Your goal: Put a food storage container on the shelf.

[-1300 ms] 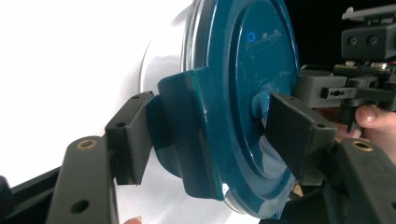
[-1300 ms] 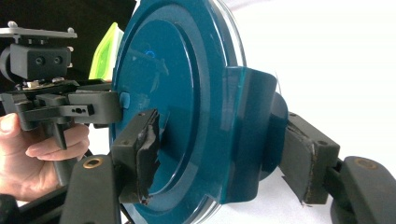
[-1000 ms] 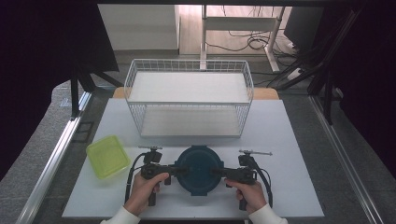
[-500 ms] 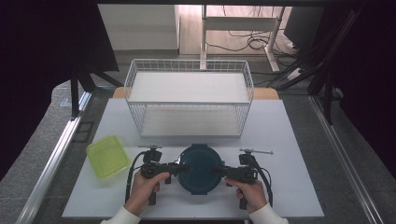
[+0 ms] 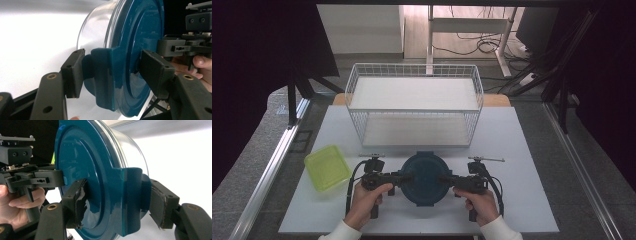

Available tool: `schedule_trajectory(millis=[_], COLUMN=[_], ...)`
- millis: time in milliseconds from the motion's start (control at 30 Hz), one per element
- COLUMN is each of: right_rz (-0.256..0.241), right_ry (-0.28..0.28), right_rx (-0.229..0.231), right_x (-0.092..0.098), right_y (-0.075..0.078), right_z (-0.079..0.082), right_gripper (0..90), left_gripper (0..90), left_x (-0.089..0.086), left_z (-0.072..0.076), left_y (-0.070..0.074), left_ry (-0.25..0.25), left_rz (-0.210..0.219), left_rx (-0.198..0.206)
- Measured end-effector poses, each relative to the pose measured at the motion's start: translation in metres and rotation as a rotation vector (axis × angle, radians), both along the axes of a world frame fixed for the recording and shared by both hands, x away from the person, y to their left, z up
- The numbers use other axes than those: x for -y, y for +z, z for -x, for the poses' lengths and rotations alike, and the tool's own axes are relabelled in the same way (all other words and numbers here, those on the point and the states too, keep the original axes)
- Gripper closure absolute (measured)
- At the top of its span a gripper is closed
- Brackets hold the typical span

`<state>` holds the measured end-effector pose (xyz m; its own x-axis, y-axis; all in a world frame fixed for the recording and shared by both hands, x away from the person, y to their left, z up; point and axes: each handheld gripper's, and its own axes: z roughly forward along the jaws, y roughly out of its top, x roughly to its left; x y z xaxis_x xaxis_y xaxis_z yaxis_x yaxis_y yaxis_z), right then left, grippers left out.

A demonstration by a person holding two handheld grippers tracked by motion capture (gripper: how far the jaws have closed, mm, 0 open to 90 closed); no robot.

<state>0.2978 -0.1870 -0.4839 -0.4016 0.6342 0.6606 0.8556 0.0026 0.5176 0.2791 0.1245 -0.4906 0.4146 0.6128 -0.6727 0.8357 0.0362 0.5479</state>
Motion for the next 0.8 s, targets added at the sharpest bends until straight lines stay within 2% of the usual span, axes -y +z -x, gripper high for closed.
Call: schedule_trajectory(millis=[367,800], right_rz=[0.002,-0.001], right_ry=[-0.003,0.002], right_rx=[0.039,0.099], right_x=[0.004,0.004], right_y=[0.016,0.041], right_z=[-0.007,-0.016], right_gripper=[36.5,36.5], left_gripper=[39.0,39.0], left_x=[0.004,0.004], left_z=[-0.009,-0.019], left_y=[0.015,0.043], left_ry=[-0.006,-0.012], left_rz=[-0.002,-0.013], left_rx=[0.024,0.071])
